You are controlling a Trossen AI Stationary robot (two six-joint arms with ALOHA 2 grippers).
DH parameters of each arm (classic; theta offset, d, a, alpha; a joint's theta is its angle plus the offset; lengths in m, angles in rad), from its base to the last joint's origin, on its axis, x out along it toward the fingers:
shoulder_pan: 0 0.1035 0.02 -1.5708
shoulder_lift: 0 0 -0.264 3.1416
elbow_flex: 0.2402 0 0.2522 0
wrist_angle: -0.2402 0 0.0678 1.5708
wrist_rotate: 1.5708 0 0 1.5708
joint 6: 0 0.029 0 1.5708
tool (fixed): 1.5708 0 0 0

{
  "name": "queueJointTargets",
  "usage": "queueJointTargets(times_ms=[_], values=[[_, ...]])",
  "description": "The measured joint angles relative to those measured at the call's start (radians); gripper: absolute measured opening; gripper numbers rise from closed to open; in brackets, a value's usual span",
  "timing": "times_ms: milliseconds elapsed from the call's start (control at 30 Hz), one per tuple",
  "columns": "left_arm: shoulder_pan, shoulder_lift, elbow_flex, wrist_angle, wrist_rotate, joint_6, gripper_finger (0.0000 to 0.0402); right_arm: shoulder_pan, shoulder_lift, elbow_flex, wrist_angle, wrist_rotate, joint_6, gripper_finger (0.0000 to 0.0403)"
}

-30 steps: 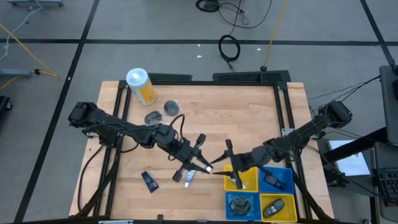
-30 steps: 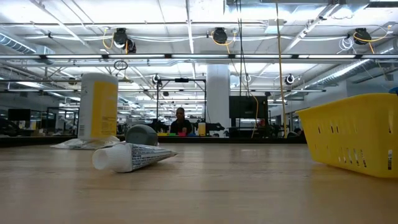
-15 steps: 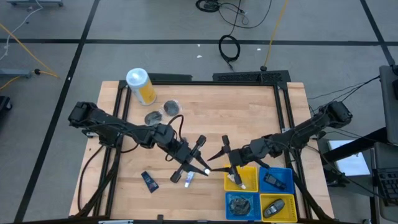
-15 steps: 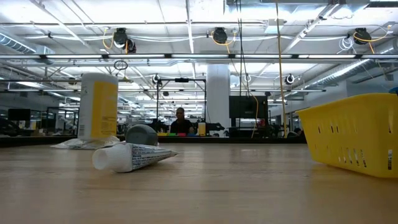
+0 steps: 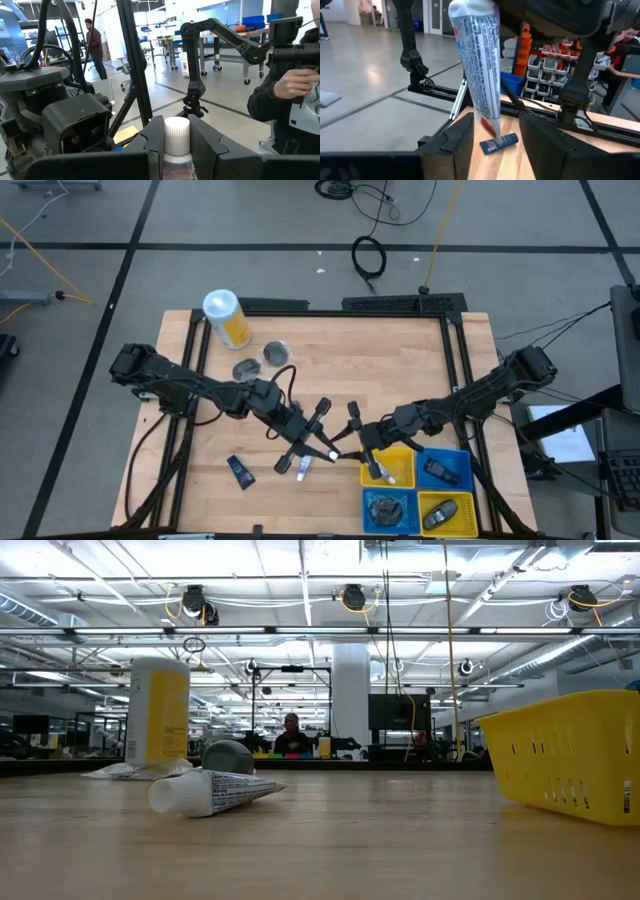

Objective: Pick & Place Travel size toiletries
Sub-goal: Put the white toothpaste into the top yellow bin

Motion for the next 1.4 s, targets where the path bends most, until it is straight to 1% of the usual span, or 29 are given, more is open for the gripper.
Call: queueJointTargets(times_ms=[133,267,333,533,867,967,1133,1200,1300,1333,1400], values=[[0.000,0.000,0.000,-0.001,0.000,0.003,0.0049,0.000,0.000,0.000,-0.006,0.000,-0.002,0.0103],[0.000,0.000,0.000,-0.001,0.001,0.006,0.0044,0.001,0.000,0.000,-0.012,-0.001,-0.022,0.0025],[0.000,0.000,0.000,-0.004,0.001,0.005,0.0044,0.000,0.000,0.000,-0.015,-0.002,-0.030,0.0010],[0.000,0.000,0.000,-0.008,0.000,-0.005,0.0073,0.000,0.000,0.000,-0.027,0.000,-0.028,0.0002],[0.000,0.000,0.000,-0.039,0.000,0.001,0.0080,0.003,0.000,0.000,-0.054,-0.002,-0.019,0.0001],[0.000,-0.006,0.000,-0.048,-0.013,-0.016,0.0089,0.010,-0.023,0.000,-0.106,0.000,-0.018,0.0000],[0.000,-0.028,0.000,-0.071,-0.061,-0.027,0.0131,0.035,-0.079,0.000,-0.196,0.003,-0.012,0.0000],[0.000,-0.032,0.000,-0.073,-0.062,-0.022,0.0153,0.047,-0.107,0.001,-0.264,0.002,0.014,0.0000],[0.000,-0.057,-0.002,-0.131,-0.065,-0.023,0.0183,0.065,-0.138,0.001,-0.383,0.010,0.066,0.0000],[0.000,-0.063,0.000,-0.141,-0.074,-0.023,0.0191,0.075,-0.150,0.001,-0.423,0.031,0.086,0.0000],[0.000,-0.088,0.000,-0.221,-0.097,-0.025,0.0204,0.094,-0.166,0.000,-0.493,0.078,0.129,0.0000]])
